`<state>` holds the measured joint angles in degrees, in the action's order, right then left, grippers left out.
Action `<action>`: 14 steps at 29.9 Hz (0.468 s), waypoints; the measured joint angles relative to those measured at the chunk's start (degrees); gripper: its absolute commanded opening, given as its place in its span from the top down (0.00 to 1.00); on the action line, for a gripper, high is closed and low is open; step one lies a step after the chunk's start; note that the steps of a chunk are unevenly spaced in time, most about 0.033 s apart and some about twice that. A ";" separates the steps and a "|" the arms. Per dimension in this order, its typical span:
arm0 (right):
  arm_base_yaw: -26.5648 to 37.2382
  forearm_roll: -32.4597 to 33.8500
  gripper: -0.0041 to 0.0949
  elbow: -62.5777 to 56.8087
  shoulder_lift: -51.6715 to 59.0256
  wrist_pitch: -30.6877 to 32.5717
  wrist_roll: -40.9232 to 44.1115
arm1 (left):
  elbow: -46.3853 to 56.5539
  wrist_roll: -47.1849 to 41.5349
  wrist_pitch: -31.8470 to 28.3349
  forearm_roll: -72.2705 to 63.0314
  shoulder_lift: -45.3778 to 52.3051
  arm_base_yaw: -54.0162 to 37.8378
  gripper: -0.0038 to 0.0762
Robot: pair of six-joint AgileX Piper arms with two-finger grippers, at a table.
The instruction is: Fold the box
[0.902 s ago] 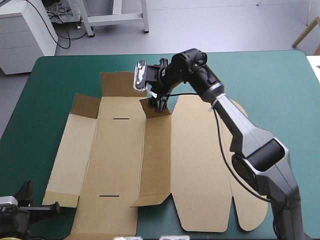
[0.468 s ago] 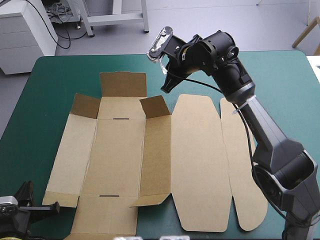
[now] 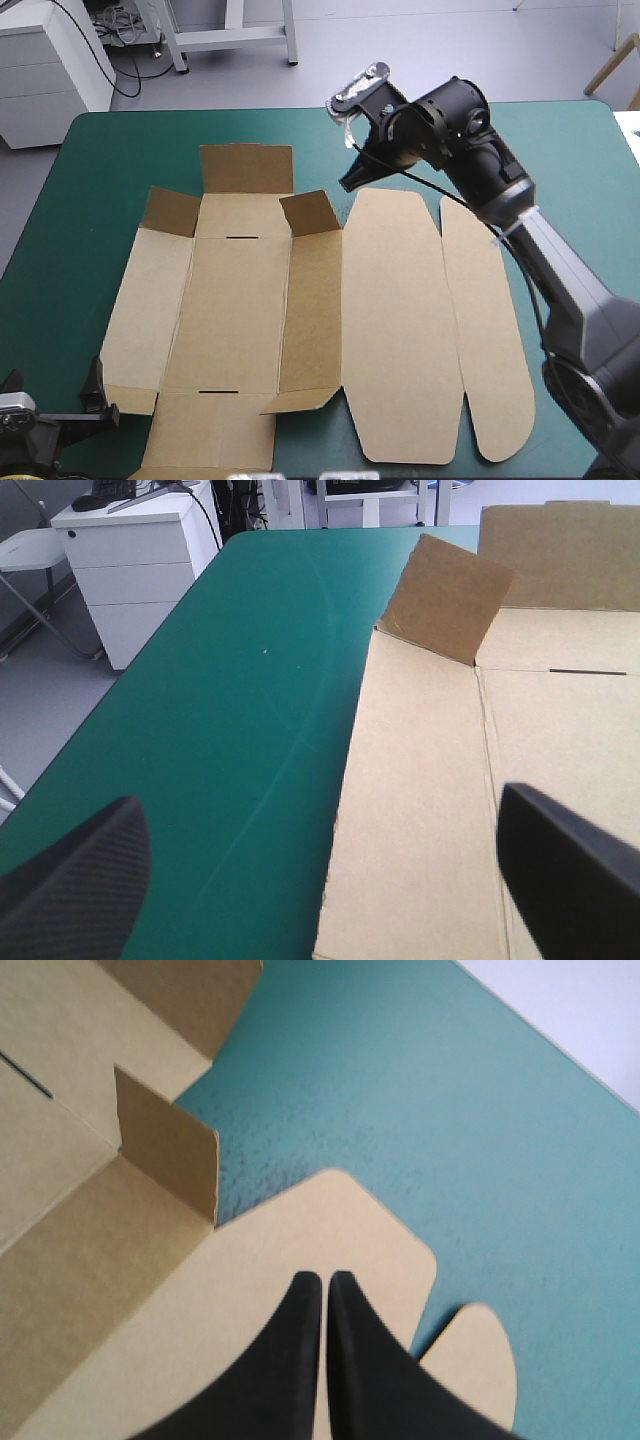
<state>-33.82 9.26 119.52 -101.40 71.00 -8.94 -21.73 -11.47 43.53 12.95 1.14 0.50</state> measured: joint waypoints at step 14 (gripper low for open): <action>4.59 -2.46 0.96 -44.30 31.60 -12.21 5.06 | -17.66 8.17 -2.17 5.78 -16.90 0.00 0.11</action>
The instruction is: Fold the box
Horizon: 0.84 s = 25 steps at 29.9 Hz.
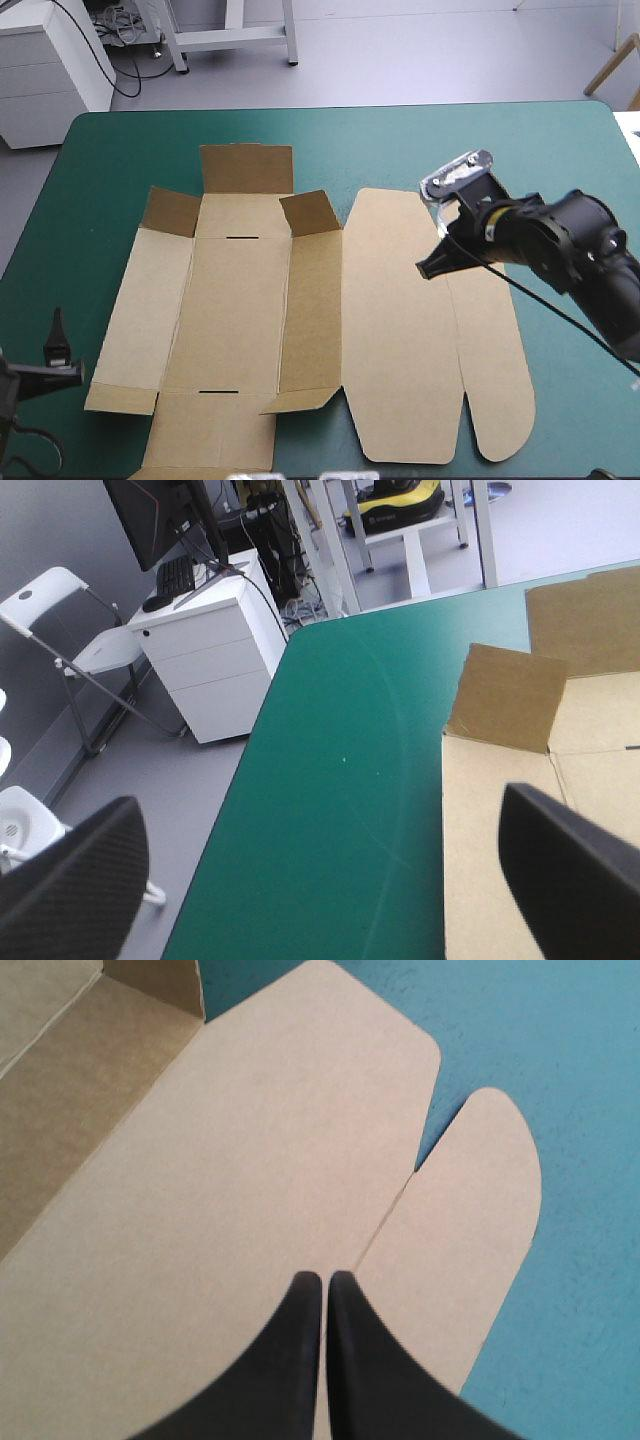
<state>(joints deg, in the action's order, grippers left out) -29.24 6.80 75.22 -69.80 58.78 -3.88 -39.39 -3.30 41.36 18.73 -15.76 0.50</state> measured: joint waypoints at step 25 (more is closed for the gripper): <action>0.04 -2.03 0.98 -28.17 31.35 -6.18 5.79 | -23.81 12.09 17.17 -21.05 -54.40 -14.18 0.11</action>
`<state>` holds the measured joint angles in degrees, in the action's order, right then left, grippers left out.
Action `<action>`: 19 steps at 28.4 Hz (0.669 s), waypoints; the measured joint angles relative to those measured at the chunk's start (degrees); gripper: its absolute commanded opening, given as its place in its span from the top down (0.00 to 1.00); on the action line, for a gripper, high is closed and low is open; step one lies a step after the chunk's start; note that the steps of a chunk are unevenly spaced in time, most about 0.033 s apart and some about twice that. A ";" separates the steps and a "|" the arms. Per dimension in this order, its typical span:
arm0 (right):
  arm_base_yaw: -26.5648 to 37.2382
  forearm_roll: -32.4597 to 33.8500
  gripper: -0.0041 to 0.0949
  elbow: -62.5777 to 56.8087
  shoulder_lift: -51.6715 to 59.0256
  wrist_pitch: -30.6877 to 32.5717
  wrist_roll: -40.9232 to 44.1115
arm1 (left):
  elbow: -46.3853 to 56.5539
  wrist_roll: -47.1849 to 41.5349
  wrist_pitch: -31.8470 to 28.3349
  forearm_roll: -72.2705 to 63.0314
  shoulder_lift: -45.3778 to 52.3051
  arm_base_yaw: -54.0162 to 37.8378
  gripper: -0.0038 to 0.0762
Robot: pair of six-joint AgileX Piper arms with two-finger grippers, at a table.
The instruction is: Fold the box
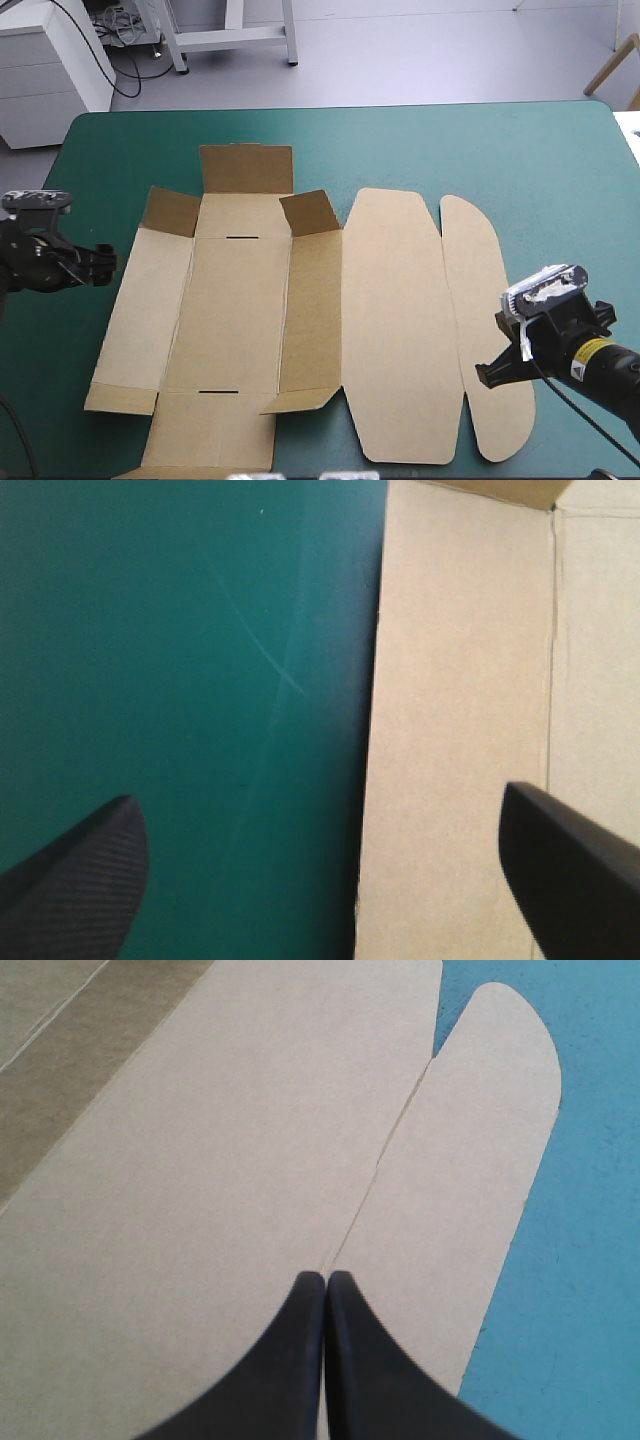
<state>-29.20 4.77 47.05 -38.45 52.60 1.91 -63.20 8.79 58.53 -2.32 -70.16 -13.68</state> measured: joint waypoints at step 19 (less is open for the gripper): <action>0.00 -0.97 0.98 -7.66 17.32 0.48 1.29 | 11.43 27.14 6.51 -23.94 -13.96 -17.11 0.11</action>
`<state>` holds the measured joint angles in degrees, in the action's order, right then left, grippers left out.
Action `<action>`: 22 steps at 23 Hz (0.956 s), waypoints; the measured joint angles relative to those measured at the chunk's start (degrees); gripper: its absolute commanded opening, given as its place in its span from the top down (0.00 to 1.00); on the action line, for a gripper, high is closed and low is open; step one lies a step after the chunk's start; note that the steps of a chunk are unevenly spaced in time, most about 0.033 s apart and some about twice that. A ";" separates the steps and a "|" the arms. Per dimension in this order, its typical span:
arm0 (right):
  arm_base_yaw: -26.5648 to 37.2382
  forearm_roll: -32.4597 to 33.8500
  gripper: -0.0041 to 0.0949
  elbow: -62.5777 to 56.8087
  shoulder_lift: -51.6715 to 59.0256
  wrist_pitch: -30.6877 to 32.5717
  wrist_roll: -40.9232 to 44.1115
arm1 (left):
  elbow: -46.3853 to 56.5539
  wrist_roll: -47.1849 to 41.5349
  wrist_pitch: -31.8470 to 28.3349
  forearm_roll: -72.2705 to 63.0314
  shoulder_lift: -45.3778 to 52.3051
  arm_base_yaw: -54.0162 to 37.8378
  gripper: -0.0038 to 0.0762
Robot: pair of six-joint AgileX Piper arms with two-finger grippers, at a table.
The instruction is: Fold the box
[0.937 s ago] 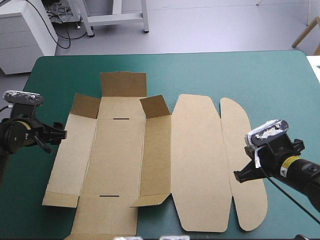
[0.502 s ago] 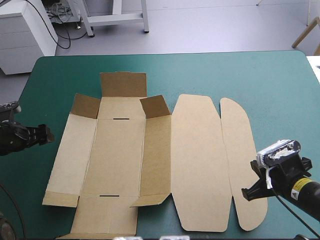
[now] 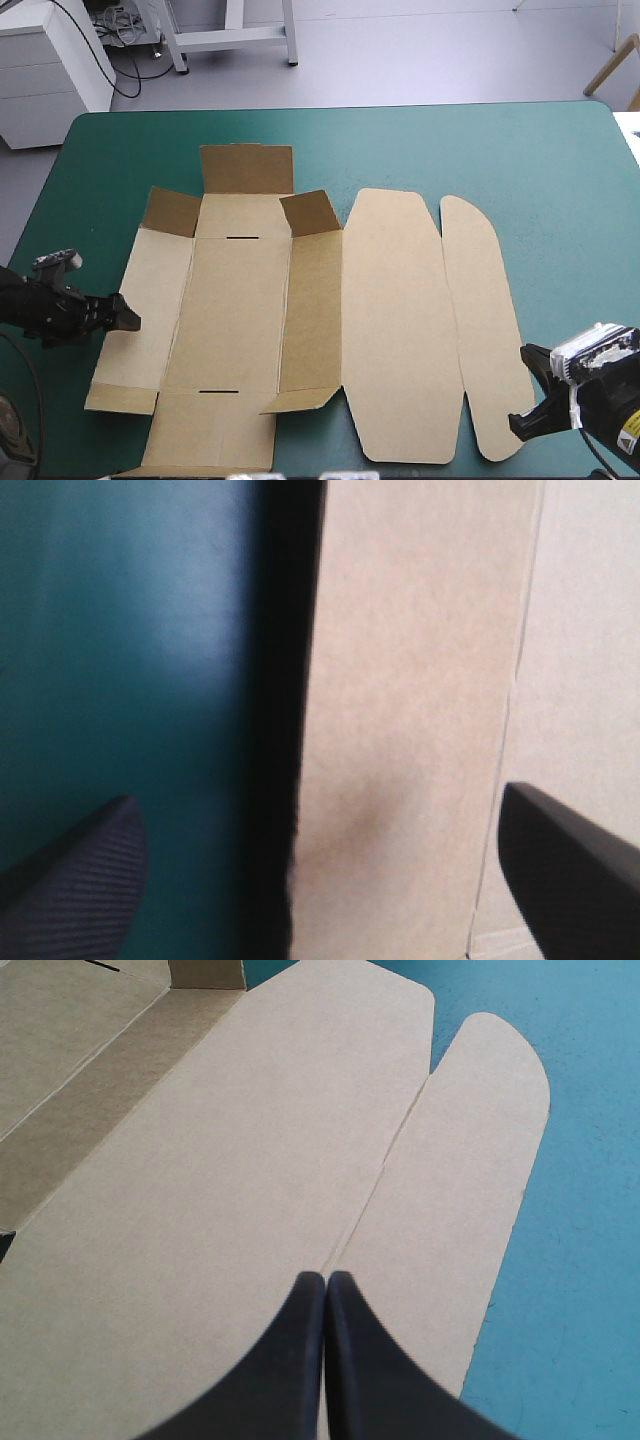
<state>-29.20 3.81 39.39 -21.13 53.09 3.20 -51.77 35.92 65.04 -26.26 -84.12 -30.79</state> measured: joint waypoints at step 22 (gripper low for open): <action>0.02 0.82 0.98 -0.16 0.27 -1.74 -0.05 | 1.58 1.54 3.49 -9.82 -0.12 13.32 0.11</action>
<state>-29.17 4.63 39.22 -20.86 51.34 3.15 -50.19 37.46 68.53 -36.08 -84.24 -17.48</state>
